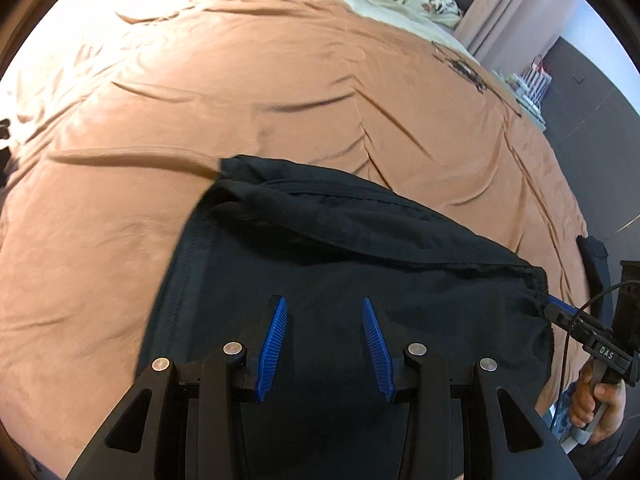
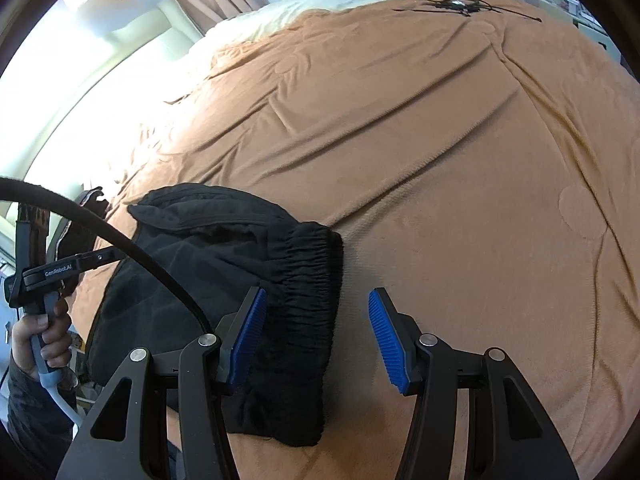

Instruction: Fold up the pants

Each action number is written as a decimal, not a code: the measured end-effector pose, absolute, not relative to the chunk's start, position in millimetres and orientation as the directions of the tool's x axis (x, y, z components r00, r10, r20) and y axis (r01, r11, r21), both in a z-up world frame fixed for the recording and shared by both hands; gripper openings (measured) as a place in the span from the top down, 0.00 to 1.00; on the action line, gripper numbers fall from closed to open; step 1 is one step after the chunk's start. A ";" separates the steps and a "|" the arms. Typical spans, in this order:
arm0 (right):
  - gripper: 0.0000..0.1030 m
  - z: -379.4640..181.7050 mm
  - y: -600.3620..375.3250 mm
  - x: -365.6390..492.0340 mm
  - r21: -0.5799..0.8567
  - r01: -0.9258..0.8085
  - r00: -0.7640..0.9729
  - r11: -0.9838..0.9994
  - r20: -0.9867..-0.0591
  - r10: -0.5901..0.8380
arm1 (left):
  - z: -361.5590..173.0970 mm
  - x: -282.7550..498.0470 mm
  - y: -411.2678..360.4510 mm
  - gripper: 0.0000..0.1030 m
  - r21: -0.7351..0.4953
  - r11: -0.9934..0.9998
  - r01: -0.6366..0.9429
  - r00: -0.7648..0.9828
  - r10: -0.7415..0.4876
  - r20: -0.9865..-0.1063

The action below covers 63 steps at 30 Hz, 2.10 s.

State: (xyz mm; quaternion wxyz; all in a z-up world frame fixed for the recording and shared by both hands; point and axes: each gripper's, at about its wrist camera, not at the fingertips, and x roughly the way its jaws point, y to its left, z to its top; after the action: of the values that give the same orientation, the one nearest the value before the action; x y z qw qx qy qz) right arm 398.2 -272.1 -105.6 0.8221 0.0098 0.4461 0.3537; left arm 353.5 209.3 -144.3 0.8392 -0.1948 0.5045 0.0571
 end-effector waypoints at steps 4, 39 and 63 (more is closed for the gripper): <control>0.50 -110.4 -270.4 405.5 0.334 -0.562 0.344 0.756 -0.737 0.581 | -158.1 372.1 206.9 0.59 -0.256 0.923 -0.287 0.453 -0.105 -0.885; 0.50 -93.5 -270.3 404.0 0.342 -0.500 0.429 0.796 -0.700 0.571 | -129.8 404.9 253.2 0.58 -0.276 0.899 -0.341 0.520 -0.064 -0.852; 0.50 -75.7 -265.8 310.9 0.329 -0.595 0.411 0.734 -0.660 0.629 | -110.2 225.7 287.5 0.45 -0.328 0.855 -0.401 0.558 -0.056 -0.828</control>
State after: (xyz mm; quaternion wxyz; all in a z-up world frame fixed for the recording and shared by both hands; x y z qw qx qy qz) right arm 310.9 -265.8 -75.7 0.8396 0.0211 0.4023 0.3643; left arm 225.7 287.5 -110.2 0.8468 -0.2488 0.4590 0.1019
